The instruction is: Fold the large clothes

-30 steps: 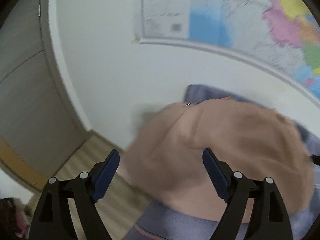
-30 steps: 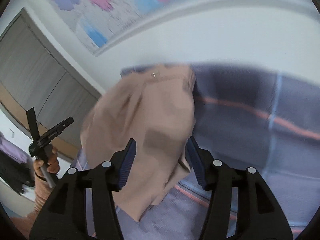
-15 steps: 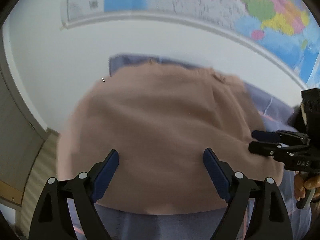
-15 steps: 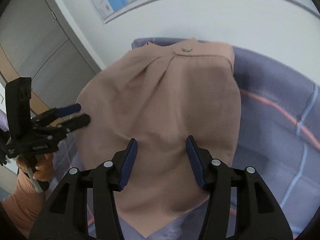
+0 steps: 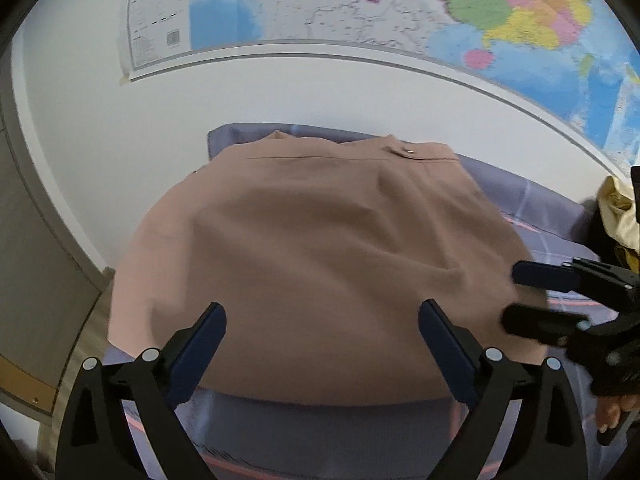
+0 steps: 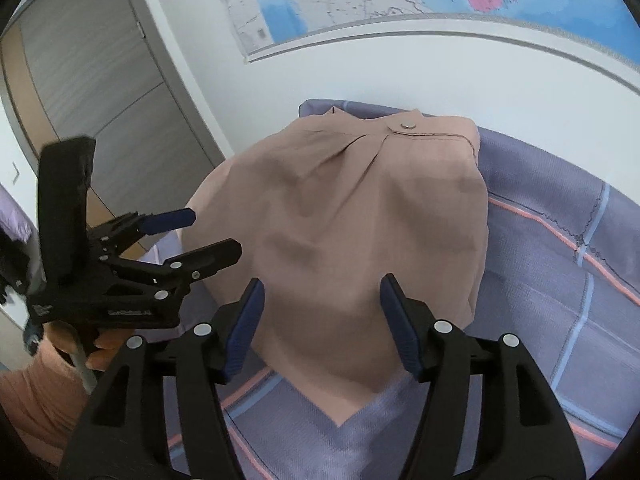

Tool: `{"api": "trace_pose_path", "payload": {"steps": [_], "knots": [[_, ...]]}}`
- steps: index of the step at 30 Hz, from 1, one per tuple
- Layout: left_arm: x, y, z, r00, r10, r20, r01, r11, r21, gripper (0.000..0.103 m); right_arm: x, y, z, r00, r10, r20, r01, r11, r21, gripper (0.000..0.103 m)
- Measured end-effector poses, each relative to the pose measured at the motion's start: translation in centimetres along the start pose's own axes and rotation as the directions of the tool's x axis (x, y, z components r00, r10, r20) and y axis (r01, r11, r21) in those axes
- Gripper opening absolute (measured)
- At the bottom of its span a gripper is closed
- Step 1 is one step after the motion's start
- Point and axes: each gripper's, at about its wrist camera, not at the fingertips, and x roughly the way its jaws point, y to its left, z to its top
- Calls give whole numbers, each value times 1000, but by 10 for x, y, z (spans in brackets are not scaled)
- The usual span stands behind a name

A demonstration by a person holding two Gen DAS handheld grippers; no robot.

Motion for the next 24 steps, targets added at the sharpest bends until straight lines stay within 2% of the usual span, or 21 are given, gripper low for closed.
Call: {"api": "trace_pose_path", "payload": {"steps": [3,7,12,14,16,20,23,24], "knots": [[1,-5,-6,1000,-13,4,13,1000,5,93,4,3,-6,1000,-9,-10,9,1000,-24,60],[20,-7,-9,998,-27,-63,27,1000,-10,93,22,-2,-16,997,-35,-76,32,999,-33,56],[25,-12,-12,998,25,-65,-24,1000,20,94,21,-1,-13,997,-21,-74,19,1000,-24,56],[21,-11,-11,998,22,-58,-21,1000,11,94,12,-5,-3,999,-11,-44,11,1000,-8,56],[17,-9,-10,999,13,-36,-13,1000,0,94,8,-9,11,999,-38,-18,37,999,-11,57],[16,-7,-2,1000,16,-17,-17,1000,-24,95,19,-27,48,999,-44,13,43,998,45,58],[23,-8,1,999,24,-29,-25,999,-24,95,45,-42,68,997,-71,-14,72,995,75,57],[25,-9,2,999,30,-29,-31,999,-25,96,61,-49,72,995,-83,-48,87,993,80,57]]}}
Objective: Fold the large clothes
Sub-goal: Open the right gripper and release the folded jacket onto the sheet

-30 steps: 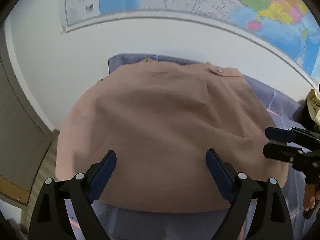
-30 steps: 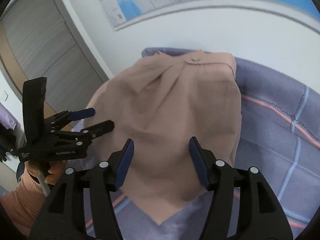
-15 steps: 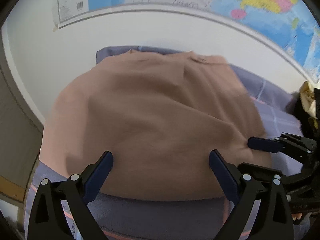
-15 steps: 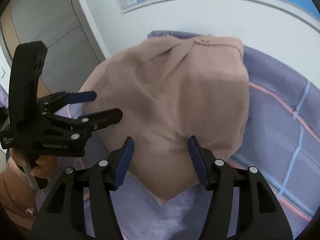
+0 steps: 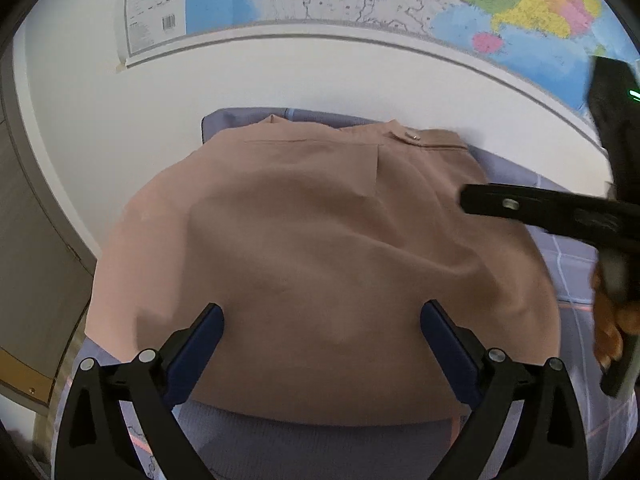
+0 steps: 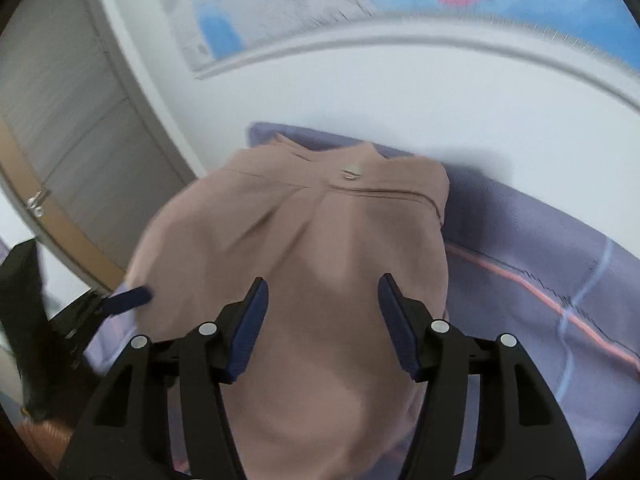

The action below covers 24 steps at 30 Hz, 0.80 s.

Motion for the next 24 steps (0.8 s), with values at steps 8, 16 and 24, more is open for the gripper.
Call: {"api": "trace_pose_path", "payload": {"steps": [8,16,24], "knots": [[2,-3,-1,999,34,2,-34,999,14,96,5,-5,-14,999,17,-38,-17,1000,23,57],[-15,-16,-1,995,97,17,-97,995,-2,96,-49,18,-55,994,1,106,2,1000,-30,83],[-42,-27,-7,994,104,40,-102,994,-44,96,-86,36,-94,980,-47,193,65,994,-87,97]]}}
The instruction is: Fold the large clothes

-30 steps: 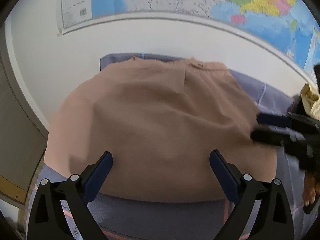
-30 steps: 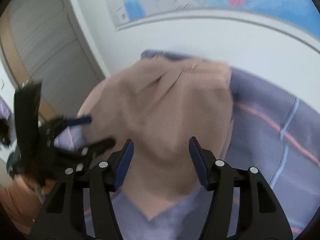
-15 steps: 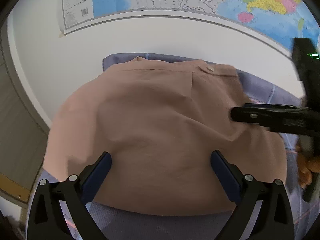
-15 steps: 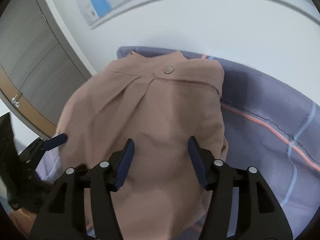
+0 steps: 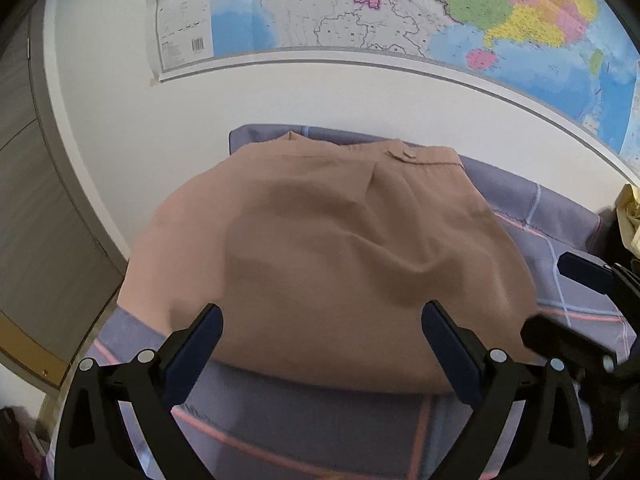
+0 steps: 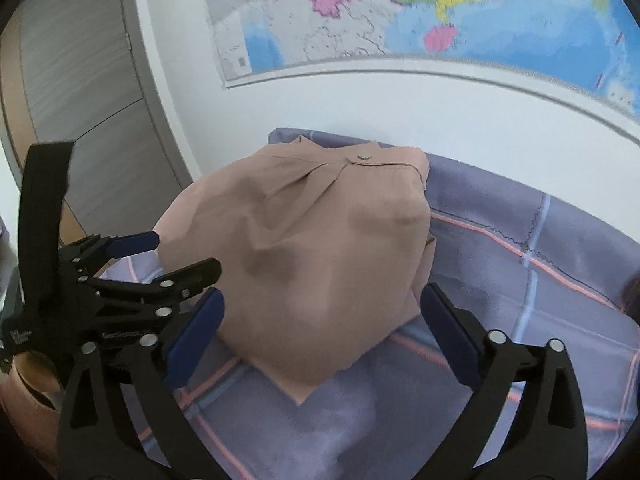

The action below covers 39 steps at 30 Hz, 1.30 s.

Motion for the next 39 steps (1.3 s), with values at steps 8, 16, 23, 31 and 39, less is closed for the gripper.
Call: {"api": "trace_pose_path", "payload": {"steps": [8,16,23,31,39], "knots": [[-16,-1,-10,1000,-23,-5,23,999,-46,96,-18,7,-10,1000,7,25,-7,1000,8,97],[-44,-6,-21,997,20,77,-17,999,-32,96,-37,14,-18,999,3,54,-3,1000,15,97],[-61,-9,-26,993,33,109,-30,999,-35,96,-46,18,-26,998,4,58,-4,1000,-8,97],[-70,-9,-33,992,54,116,-49,998,-38,96,-55,23,-32,998,13,60,-11,1000,-22,97],[-74,-8,-38,991,64,117,-59,997,-39,96,-61,30,-35,998,19,64,-17,999,-43,97]]}}
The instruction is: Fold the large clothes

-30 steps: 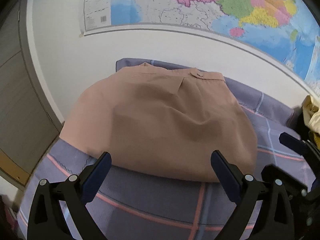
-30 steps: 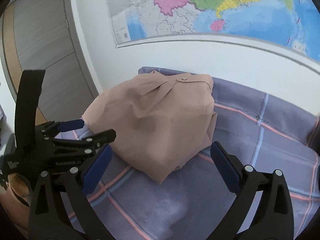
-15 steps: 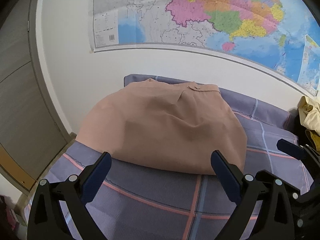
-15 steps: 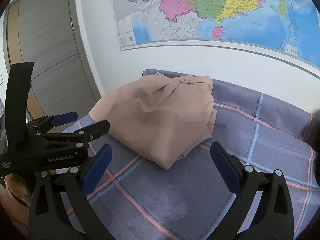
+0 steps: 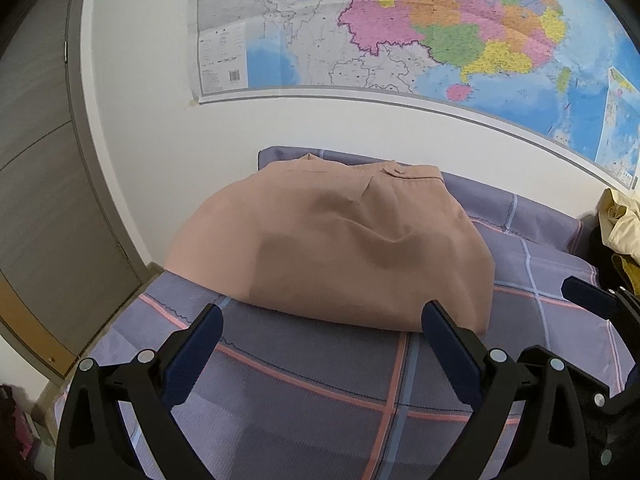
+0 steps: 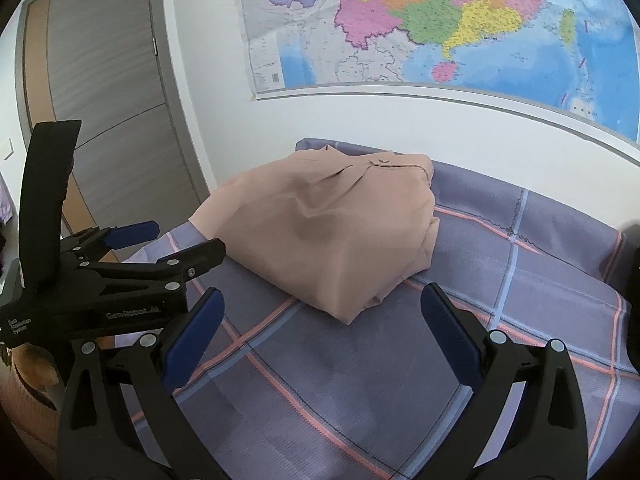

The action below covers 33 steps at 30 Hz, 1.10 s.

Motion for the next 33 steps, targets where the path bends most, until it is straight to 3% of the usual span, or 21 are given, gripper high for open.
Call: {"api": "trace_pose_path", "payload": {"steps": [33], "knots": [[-9,1,-3,999,21,28,-21,1000,16,96,-5,2,-4,1000,9,-3,-9,1000,18,97]]}}
